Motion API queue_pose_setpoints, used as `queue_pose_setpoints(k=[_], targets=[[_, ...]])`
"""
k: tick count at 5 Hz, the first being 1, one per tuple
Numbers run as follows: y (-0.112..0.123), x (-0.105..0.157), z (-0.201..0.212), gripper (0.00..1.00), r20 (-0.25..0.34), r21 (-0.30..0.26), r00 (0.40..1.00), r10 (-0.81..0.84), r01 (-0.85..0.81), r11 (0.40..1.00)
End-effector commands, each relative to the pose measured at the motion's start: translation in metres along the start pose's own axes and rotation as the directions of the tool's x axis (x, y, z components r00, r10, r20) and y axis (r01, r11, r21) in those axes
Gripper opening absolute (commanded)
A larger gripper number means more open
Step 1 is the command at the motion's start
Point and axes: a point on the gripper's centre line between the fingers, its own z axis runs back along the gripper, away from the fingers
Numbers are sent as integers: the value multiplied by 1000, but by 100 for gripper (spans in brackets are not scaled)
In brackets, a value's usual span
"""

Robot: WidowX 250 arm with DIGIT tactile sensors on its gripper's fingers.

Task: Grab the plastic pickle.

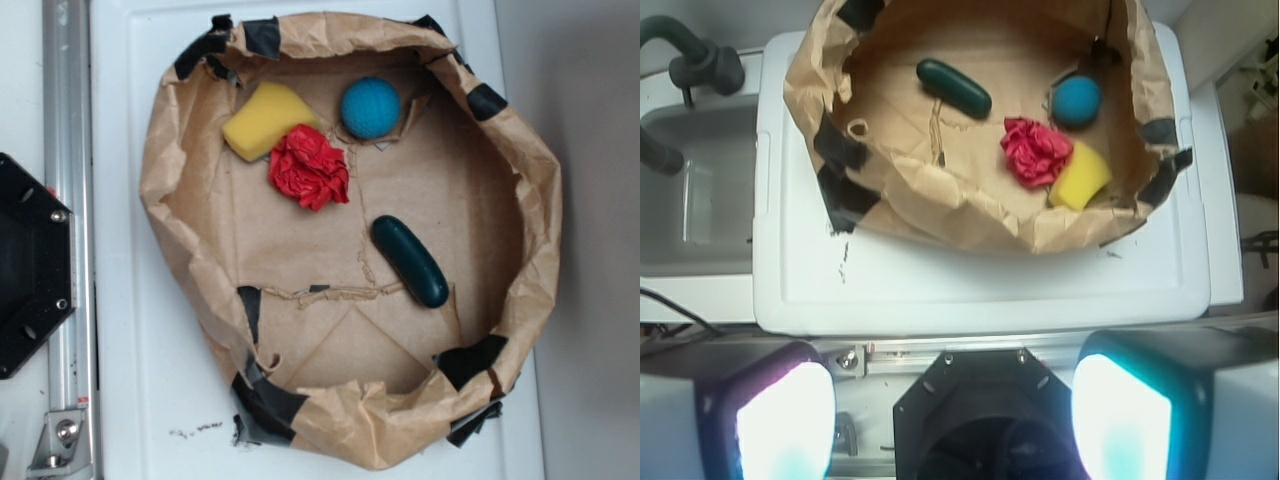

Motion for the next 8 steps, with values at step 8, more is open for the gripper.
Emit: queue_pose_setpoints(k=[8], targets=[[-6,167,-196,100,-76,-40,568,-820,820,571]])
